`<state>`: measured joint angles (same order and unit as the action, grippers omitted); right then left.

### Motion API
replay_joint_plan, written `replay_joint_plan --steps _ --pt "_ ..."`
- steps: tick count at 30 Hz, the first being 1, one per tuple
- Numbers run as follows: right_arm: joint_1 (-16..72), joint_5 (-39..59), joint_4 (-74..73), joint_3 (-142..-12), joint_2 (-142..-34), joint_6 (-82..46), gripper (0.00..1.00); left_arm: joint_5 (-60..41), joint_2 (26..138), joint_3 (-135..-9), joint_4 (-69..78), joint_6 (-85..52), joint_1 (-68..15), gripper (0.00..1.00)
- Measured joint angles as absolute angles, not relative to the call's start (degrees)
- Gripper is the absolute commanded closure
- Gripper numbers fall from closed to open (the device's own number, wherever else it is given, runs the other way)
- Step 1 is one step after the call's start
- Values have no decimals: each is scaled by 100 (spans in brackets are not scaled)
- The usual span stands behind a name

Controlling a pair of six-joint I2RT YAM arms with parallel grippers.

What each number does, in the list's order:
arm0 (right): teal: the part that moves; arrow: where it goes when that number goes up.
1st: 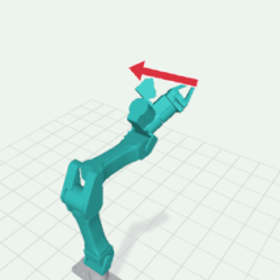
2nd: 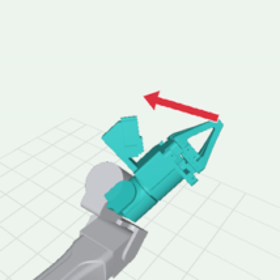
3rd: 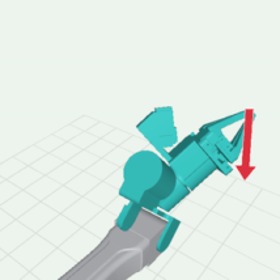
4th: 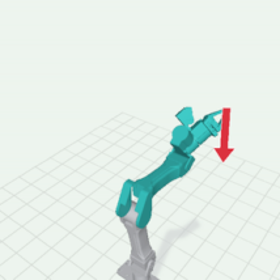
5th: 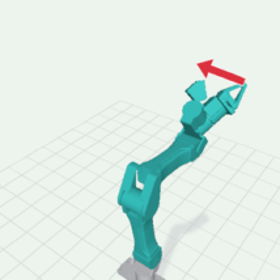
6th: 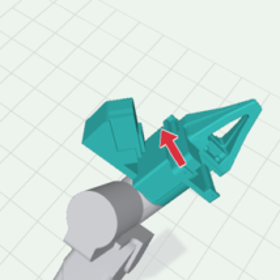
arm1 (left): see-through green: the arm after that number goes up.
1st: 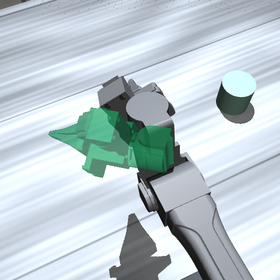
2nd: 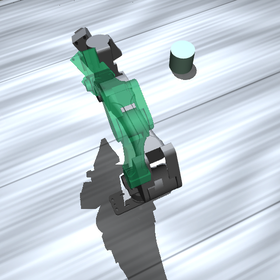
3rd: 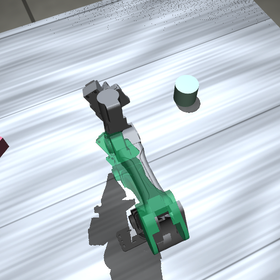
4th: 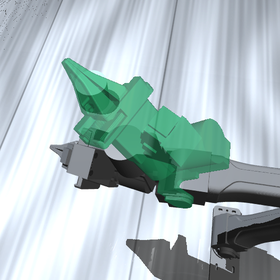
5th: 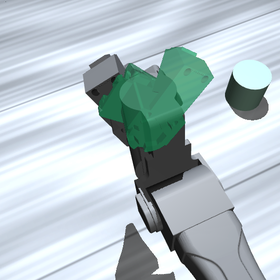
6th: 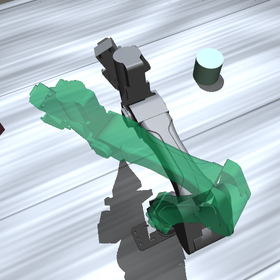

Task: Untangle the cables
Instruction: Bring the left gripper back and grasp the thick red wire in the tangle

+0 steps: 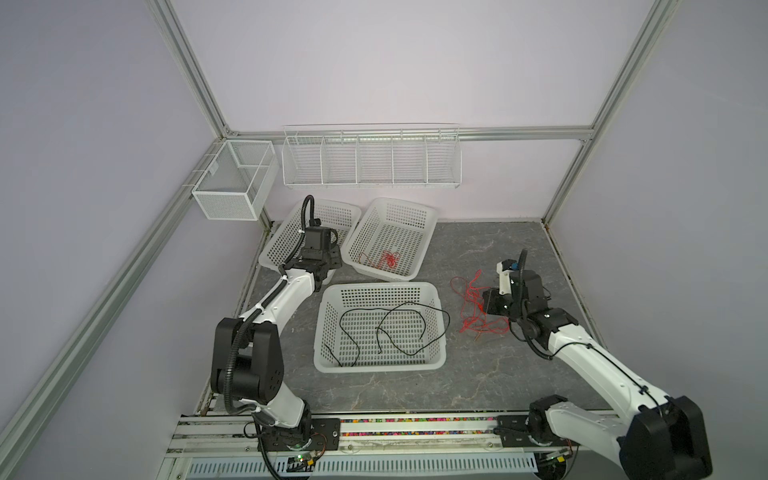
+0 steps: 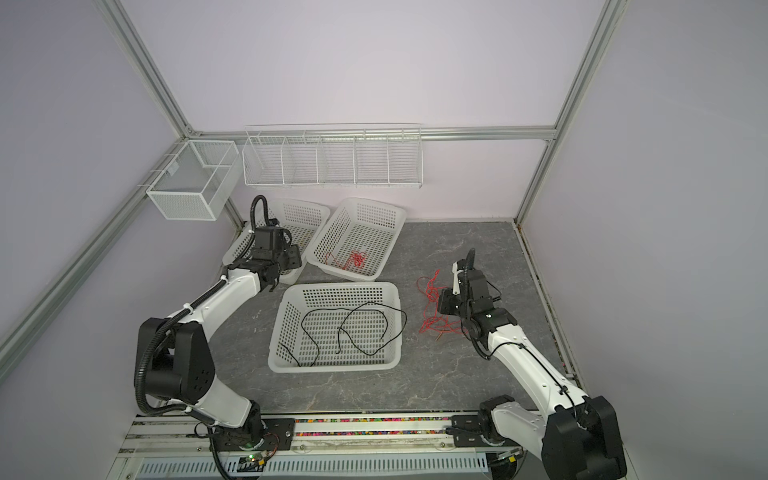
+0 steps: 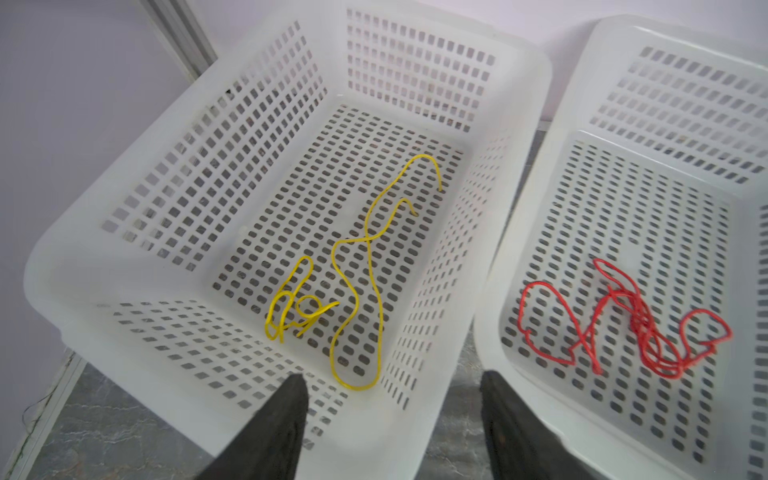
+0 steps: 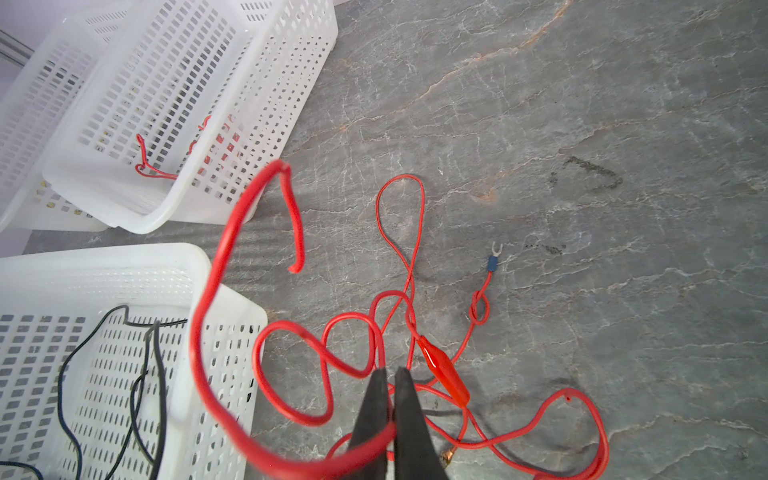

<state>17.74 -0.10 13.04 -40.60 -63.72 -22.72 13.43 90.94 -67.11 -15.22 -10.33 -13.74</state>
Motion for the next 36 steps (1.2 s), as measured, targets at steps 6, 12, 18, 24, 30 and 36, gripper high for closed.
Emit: replay_joint_plan --steps 6,12,18,24,30,36 --pt "1778 158 1302 -4062 -6246 -2270 94 1129 8713 -6475 -1389 -799 -2117 34" --pt "1778 460 1271 -4145 -6064 -2270 93 738 8390 -6182 -838 -250 -3417 31" --pt "1778 738 1197 -4187 -5752 -2311 93 167 8390 -6154 -211 167 -4397 26" --pt "1778 725 1201 -4309 -5437 -2314 93 -141 8750 -6160 410 353 -4831 25" --pt "1778 685 1273 -4309 -5325 -2314 93 -471 9181 -6204 624 478 -5234 9" --pt "1778 701 1315 -4309 -5312 -2316 93 -910 9260 -6202 1332 484 -5446 1"
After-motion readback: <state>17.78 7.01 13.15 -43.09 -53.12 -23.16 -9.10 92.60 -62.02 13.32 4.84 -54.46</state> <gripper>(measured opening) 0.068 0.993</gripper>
